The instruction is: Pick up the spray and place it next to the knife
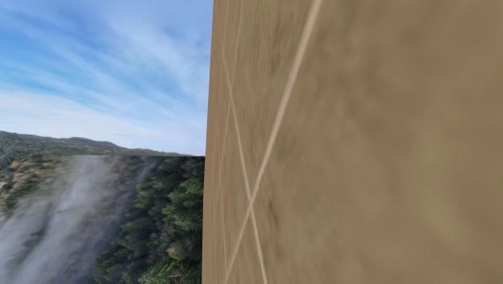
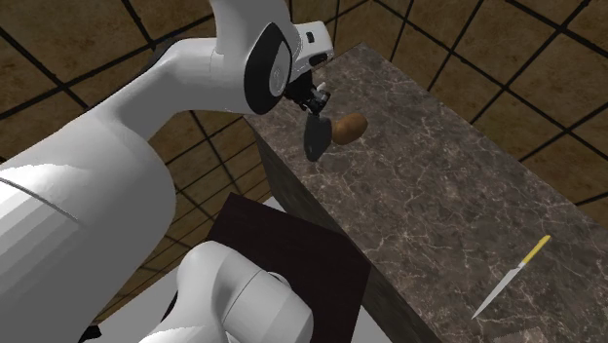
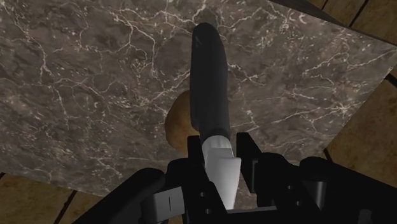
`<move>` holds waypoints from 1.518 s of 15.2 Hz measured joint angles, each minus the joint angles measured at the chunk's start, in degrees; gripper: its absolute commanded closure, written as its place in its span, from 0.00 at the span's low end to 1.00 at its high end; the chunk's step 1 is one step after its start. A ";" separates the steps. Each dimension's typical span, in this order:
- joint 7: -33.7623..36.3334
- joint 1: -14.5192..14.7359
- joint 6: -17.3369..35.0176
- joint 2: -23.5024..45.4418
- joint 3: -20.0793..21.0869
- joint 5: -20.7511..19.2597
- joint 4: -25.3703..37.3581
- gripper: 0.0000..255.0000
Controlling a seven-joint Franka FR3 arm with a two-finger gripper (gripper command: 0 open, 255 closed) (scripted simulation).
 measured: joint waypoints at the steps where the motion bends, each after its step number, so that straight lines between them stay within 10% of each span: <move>1: -0.20 -0.05 -0.81 -0.03 -0.18 -0.04 0.79 1.00; 23: -3.15 -0.94 -17.08 0.33 -2.52 -0.75 17.64 1.00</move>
